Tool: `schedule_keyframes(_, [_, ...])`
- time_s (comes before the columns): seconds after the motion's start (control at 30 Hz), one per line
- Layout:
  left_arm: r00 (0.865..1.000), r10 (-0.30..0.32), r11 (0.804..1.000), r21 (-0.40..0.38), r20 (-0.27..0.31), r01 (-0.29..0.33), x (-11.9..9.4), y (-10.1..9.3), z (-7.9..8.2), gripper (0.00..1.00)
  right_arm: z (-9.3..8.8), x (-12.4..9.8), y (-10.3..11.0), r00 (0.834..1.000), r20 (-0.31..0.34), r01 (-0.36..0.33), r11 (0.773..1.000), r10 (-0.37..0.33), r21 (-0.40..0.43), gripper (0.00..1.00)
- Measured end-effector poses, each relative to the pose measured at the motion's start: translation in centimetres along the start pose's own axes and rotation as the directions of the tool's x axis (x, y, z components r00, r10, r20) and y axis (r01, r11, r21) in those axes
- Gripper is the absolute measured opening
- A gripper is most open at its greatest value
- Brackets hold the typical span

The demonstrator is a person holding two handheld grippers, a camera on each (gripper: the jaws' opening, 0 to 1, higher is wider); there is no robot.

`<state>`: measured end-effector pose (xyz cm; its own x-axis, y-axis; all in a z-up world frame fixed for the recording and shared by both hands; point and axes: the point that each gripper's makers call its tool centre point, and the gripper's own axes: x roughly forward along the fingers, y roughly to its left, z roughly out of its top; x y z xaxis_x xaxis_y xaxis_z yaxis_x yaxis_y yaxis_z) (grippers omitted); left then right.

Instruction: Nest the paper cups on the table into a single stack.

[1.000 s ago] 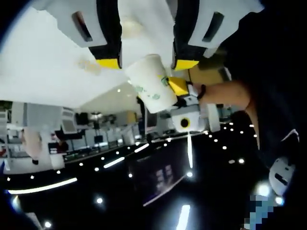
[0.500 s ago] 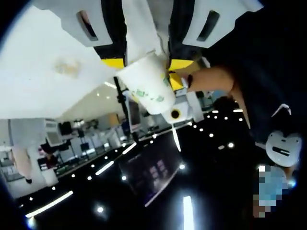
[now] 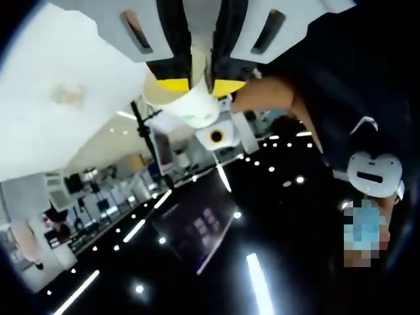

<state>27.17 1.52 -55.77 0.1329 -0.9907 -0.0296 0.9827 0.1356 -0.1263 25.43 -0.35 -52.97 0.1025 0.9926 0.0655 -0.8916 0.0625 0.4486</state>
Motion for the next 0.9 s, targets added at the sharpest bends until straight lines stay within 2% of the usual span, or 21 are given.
schedule_keyframes(0.23, [1.0,-0.001,1.0,0.004,-0.014,0.001,0.2,-0.3,-0.3,0.38,0.4,0.3,1.2,0.998,-0.004,-0.056,0.998,0.056,0.014,0.0])
schedule_keyframes(0.3, [1.0,0.02,1.0,0.02,-0.005,-0.019,0.1,-0.1,0.0,0.4,0.3,0.5,1.5,0.998,-0.019,-0.059,0.998,0.059,0.001,0.0])
schedule_keyframes(0.43, [0.999,0.045,0.999,0.028,-0.03,-0.044,0.0,0.2,-0.2,0.5,0.8,0.5,1.6,0.999,-0.021,-0.044,0.999,0.044,-0.028,0.0])
schedule_keyframes(0.57, [0.988,0.126,0.992,0.027,-0.084,-0.124,-0.4,1.6,-1.3,0.67,1.8,0.4,1.5,0.999,-0.048,-0.015,0.996,0.011,-0.088,0.0])
schedule_keyframes(0.6, [0.979,0.17,0.985,0.033,-0.112,-0.167,-0.7,2.3,-1.9,0.71,2.3,0.2,1.5,0.999,-0.054,-0.012,0.995,0.007,-0.099,0.0])
schedule_keyframes(0.67, [0.967,0.214,0.977,0.025,-0.14,-0.213,-1.1,3.1,-2.6,0.81,2.8,0.3,1.6,0.998,-0.07,0.001,0.993,-0.009,-0.116,0.0])
schedule_keyframes(0.73, [0.949,0.267,0.964,0.045,-0.171,-0.263,-1.7,3.9,-3.3,0.88,3.6,0.2,1.5,0.995,-0.093,0.009,0.99,-0.023,-0.141,0.0])
schedule_keyframes(0.83, [0.924,0.327,0.945,0.047,-0.198,-0.324,-2.7,4.6,-4.4,0.95,4.1,0.1,0.9,0.984,-0.163,0.035,0.979,-0.069,-0.2,0.0])
schedule_keyframes(0.9, [0.901,0.375,0.926,0.061,-0.217,-0.371,-3.5,5.1,-5.2,0.99,4.6,0.2,0.7,0.976,-0.198,0.044,0.971,-0.092,-0.234,0.0])
